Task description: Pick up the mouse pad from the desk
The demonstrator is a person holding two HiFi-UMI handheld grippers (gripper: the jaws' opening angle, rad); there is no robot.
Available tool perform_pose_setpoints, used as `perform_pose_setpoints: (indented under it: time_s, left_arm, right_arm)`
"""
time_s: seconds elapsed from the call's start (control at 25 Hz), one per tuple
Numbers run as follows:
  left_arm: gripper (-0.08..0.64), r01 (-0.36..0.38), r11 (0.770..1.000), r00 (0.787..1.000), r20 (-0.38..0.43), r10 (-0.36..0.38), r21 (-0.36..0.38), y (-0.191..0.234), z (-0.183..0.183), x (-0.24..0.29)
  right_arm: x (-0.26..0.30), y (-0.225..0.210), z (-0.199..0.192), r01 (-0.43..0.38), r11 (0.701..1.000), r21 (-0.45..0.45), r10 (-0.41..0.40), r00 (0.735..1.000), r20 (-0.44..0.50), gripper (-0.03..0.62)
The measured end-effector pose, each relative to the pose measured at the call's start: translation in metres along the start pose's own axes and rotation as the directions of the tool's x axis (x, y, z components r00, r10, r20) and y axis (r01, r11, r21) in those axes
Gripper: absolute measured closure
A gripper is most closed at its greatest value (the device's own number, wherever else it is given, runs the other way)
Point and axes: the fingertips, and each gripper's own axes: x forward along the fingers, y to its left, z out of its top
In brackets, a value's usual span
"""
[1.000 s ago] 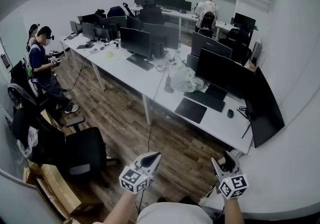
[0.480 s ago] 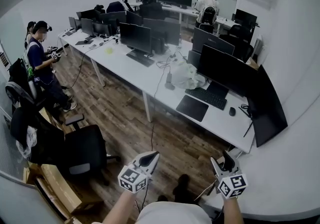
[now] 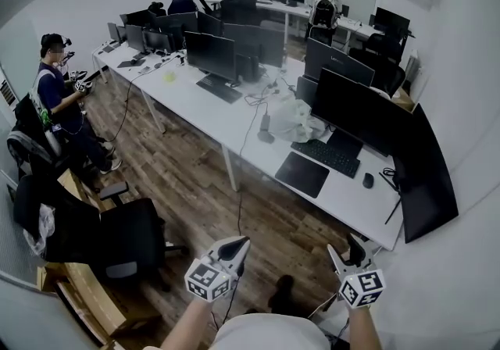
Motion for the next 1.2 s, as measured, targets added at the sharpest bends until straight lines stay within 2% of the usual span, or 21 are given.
perform_pose_setpoints:
  time_s: [0.36,0.68,1.2]
  left_arm:
    - [0.542,0.0,1.0,0.999,-0.037,0.001,0.012,0.025,0.012,0.087]
    - [0.543,-0.011,1.0,0.999,-0.047,0.012,0.019,0.033,0.025,0.163]
    - [0.543,-0.016,1.0,0.997,-0.076,0.017,0.007,0.043,0.028,0.223]
  right_arm:
    - [0.066,-0.073,-0.003,-0.02,0.999,0.025,0.021,1.0,-0.019,0.325]
    - [0.096,-0.135,-0.004,-0.037,0.998,0.043,0.038,0.999,-0.028,0.327]
    - [0.13,-0.179,-0.012,-0.039,0.996,0.077,0.043,0.997,-0.057,0.321]
